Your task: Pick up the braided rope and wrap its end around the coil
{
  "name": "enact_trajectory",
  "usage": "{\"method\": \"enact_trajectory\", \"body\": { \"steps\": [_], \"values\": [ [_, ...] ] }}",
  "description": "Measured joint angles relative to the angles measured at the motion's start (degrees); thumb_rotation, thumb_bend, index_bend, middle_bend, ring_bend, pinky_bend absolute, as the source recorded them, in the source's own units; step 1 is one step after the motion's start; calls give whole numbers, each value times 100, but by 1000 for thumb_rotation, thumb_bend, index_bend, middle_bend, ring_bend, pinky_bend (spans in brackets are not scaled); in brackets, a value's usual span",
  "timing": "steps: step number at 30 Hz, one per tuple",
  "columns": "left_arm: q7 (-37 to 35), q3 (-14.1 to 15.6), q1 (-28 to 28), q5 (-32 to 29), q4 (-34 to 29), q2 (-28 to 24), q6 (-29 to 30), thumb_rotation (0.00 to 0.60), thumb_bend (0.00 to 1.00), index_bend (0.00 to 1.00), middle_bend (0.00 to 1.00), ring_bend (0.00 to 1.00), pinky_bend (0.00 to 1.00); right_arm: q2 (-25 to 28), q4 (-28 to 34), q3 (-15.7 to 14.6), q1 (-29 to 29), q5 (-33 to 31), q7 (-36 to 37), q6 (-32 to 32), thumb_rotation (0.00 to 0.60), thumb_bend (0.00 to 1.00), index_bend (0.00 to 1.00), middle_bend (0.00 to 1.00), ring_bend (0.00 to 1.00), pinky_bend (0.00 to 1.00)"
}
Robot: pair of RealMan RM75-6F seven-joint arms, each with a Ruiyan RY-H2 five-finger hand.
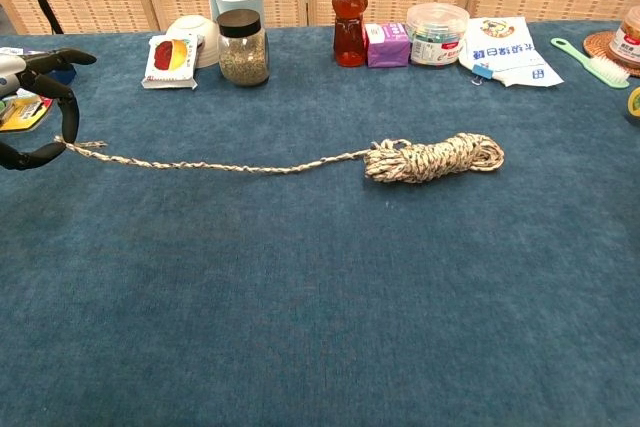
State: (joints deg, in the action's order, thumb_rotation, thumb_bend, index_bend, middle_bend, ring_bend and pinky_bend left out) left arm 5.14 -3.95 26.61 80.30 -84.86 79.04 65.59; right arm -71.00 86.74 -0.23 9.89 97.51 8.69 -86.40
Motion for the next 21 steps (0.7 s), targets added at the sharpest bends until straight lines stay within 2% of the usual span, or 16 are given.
{"method": "enact_trajectory", "body": {
  "steps": [10, 15, 21],
  "values": [
    [11, -77, 38, 4, -206, -98, 28, 600, 427, 573, 0, 0, 0, 116, 163, -98, 405, 272, 156, 563, 600, 0, 0, 0, 0, 0],
    [40, -123, 60, 56, -433, -237, 82, 600, 426, 573, 0, 0, 0, 217, 404, -91, 887, 294, 369, 1308, 600, 0, 0, 0, 0, 0],
    [233, -183, 124, 116, -673, -442, 108, 600, 426, 573, 0, 0, 0, 185, 575, 100, 1463, -48, 323, 2231, 600, 0, 0, 0, 0, 0]
  ]
}}
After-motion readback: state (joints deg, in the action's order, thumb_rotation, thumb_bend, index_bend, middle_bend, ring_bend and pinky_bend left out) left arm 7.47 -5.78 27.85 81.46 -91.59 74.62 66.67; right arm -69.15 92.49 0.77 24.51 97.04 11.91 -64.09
